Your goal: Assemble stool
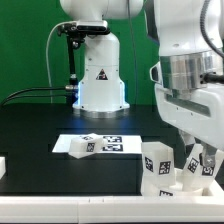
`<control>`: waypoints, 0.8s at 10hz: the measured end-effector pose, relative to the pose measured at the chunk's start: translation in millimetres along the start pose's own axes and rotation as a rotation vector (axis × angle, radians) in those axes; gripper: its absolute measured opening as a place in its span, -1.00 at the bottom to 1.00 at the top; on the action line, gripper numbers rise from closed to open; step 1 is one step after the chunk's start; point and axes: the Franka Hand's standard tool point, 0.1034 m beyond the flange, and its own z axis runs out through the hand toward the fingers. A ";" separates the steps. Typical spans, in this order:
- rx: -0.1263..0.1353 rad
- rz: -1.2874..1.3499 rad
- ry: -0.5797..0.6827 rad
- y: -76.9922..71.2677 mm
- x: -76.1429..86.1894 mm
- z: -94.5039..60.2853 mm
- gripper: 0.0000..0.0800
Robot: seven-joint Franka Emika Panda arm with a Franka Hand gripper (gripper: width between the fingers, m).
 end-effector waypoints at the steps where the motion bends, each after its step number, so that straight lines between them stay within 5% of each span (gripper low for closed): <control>1: 0.015 0.191 -0.022 -1.1 -1.3 0.5 -0.15; 2: 0.035 0.409 -0.041 -0.6 -4.2 2.6 -0.15; 4: 0.043 0.410 -0.048 -0.9 -3.8 2.7 -0.15; 6: 0.040 0.388 -0.048 -0.7 -4.3 2.6 0.44; 8: 0.004 0.111 -0.051 -3.5 -11.4 -6.6 0.59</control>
Offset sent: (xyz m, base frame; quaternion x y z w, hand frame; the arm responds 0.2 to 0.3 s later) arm 0.0000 0.0000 0.0000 0.0000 0.0000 0.0650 0.9979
